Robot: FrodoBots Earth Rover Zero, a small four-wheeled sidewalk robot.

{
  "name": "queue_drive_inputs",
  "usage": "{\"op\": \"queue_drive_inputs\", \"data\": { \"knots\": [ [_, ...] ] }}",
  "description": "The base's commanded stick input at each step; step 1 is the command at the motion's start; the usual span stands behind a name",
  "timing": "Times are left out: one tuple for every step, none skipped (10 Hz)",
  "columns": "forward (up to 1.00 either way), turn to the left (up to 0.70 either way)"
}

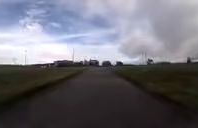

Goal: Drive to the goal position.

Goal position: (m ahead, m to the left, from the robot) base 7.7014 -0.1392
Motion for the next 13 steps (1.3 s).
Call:
{"op": "queue_drive_inputs", "data": {
  "knots": [
    [1.00, 0.00],
    [1.00, 0.00],
    [1.00, 0.00],
    [1.00, 0.00],
    [1.00, 0.00],
    [1.00, 0.00],
    [1.00, 0.00],
    [1.00, 0.00],
    [1.00, 0.00],
    [1.00, 0.00],
    [1.00, 0.00],
    [1.00, 0.00],
    [1.00, 0.00]
  ]
}}
